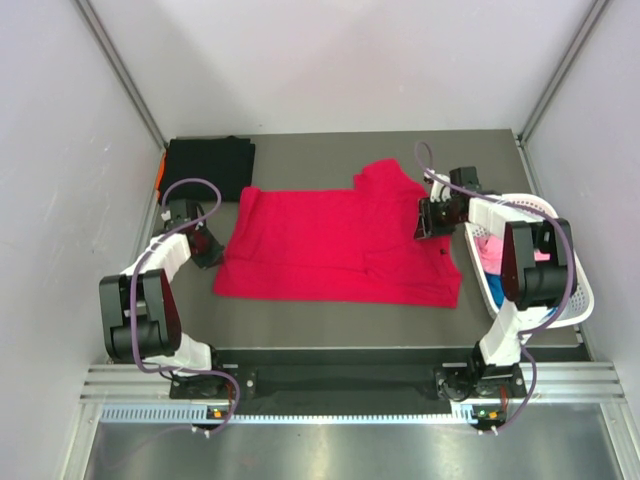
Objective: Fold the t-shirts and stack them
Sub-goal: Fold the tshirt
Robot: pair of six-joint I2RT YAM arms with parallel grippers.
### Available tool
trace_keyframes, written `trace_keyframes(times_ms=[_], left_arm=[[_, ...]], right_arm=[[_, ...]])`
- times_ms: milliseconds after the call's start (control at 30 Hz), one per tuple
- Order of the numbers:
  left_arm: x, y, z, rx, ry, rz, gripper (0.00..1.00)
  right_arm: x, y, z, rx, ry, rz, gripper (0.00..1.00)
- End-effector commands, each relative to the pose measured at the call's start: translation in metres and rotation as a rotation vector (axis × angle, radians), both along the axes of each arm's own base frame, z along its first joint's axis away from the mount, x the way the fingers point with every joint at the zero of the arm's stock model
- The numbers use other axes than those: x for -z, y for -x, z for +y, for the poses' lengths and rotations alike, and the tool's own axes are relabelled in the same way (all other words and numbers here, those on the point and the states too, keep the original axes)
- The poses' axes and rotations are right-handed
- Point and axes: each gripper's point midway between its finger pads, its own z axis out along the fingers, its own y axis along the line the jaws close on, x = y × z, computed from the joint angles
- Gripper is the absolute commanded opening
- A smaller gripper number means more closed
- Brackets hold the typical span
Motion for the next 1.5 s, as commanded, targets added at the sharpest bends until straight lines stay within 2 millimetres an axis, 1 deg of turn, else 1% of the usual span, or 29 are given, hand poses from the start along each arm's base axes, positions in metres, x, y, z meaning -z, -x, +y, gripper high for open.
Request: trace_keyframes(times_ms=[0, 200, 400, 500, 567, 633, 700, 733, 833, 933, 1067, 1167, 1333, 1367, 1467], left_arm=[[-0.008, -0.009, 0.0, 0.005, 0.003, -0.012, 0.0], [-0.003, -0.008, 0.003, 0.004, -0.01, 0.005, 0.0], [-0.008, -0.008, 0.004, 0.021, -0.023, 0.002, 0.0], [-0.011, -0.009, -0.004, 0.041, 0.013, -0.025, 0.0], [-0.012, -0.01, -0.008, 0.05, 0.033, -0.05, 0.0], [-0.014, -0.01, -0.011, 0.044, 0.048, -0.066, 0.0], [-0.016, -0.01, -0.012, 0.043, 0.053, -0.071, 0.0], [-0.018, -0.011, -0.012, 0.044, 0.054, -0.074, 0.0], [-0.02, -0.012, -0.011, 0.035, 0.054, -0.073, 0.0], [-0.023, -0.012, -0.01, 0.019, 0.05, -0.079, 0.0], [-0.024, -0.012, -0.006, 0.0, 0.031, -0.078, 0.0], [-0.023, -0.011, -0.004, -0.008, 0.022, -0.073, 0.0], [-0.017, -0.012, -0.002, -0.021, 0.019, -0.06, 0.0], [-0.014, -0.012, -0.001, -0.026, 0.014, -0.051, 0.0], [-0.013, -0.014, 0.0, -0.03, 0.015, -0.053, 0.0]], right_arm=[[-0.012, -0.01, 0.01, -0.05, -0.052, -0.04, 0.39], [-0.004, -0.01, 0.007, -0.041, -0.032, -0.011, 0.4], [0.0, -0.009, 0.009, -0.048, -0.047, 0.004, 0.38], [0.001, -0.007, 0.012, -0.044, -0.066, 0.022, 0.36], [0.002, -0.005, 0.013, -0.04, -0.065, 0.027, 0.31], [0.002, -0.005, 0.012, -0.032, -0.061, 0.027, 0.23], [0.001, -0.006, 0.012, -0.028, -0.059, 0.025, 0.19], [0.0, -0.007, 0.011, -0.023, -0.058, 0.021, 0.14], [-0.002, -0.009, 0.011, -0.01, -0.058, 0.013, 0.04], [-0.008, -0.009, 0.009, 0.008, -0.05, 0.002, 0.0], [-0.022, -0.013, 0.006, 0.03, -0.044, -0.034, 0.0], [-0.024, -0.016, 0.001, 0.052, -0.014, -0.057, 0.0], [-0.026, -0.015, -0.003, 0.062, 0.002, -0.067, 0.0], [-0.029, -0.017, -0.004, 0.096, 0.001, -0.071, 0.0], [-0.035, -0.019, -0.003, 0.098, -0.006, -0.095, 0.0]])
